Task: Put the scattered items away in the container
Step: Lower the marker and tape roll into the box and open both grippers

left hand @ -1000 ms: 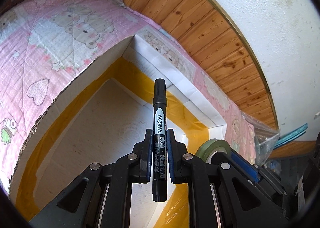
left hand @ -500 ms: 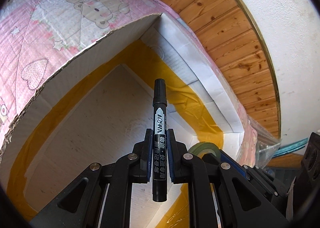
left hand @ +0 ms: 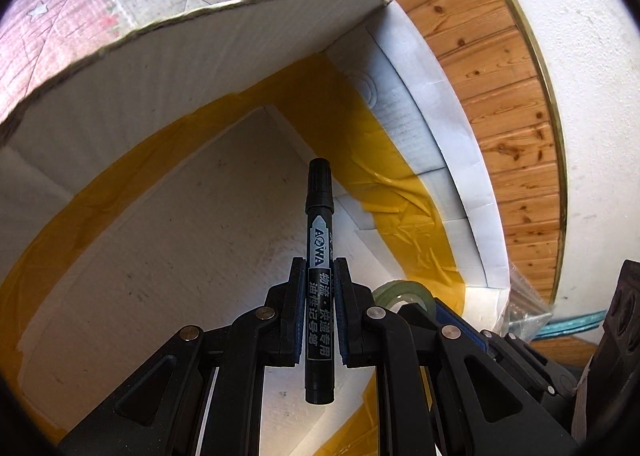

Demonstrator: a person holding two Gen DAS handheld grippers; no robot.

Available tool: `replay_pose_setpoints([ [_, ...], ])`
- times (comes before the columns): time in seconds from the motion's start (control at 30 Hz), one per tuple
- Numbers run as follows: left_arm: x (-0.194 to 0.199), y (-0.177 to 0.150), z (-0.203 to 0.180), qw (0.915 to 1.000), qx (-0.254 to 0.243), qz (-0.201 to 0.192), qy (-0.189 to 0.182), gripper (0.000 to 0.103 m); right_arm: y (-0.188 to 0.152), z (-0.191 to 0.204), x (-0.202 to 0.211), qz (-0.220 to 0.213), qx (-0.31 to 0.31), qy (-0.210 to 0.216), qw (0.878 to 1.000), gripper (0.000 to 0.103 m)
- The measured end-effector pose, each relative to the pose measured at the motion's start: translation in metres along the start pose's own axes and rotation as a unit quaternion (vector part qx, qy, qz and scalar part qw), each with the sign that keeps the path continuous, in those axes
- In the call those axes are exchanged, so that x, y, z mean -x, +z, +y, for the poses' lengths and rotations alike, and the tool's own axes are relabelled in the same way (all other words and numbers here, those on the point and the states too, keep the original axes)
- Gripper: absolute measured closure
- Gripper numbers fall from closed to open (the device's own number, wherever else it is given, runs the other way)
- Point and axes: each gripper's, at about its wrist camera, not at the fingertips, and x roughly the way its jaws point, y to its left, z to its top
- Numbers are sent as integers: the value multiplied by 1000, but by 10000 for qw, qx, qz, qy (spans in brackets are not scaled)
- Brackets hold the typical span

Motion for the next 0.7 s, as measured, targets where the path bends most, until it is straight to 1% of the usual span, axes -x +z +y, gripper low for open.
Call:
replay_pose_setpoints([
  [0.1, 0, 0, 0, 9999, 24, -145, 1, 89, 3, 3, -5, 99, 63, -45, 9999, 86],
  [0.23, -3, 0, 1, 9993, -44, -317, 212, 89, 7, 7, -12, 212, 140, -120, 9996, 86],
  [0.4, -7, 2, 0, 9989, -81, -397, 248, 88, 9, 3, -22, 339, 130, -233, 9991, 86],
  [0.43, -7, 2, 0, 9989, -66, -389, 245, 82, 10, 1, -24, 366, 106, -239, 9990, 86],
  [0.47, -7, 2, 1, 9990, -40, -377, 233, 70, 10, -1, -25, 391, 62, -239, 9989, 85],
  [0.5, -6, 2, 1, 9991, -12, -370, 225, 65, 9, -3, -25, 405, 15, -226, 9989, 85],
  [0.6, -4, -1, 2, 9993, 4, -332, 177, 62, 9, -8, -22, 346, -90, -215, 9991, 81],
  [0.7, -4, -5, 3, 9995, 41, -261, 163, 62, 7, -9, -15, 293, -124, -191, 9993, 81],
])
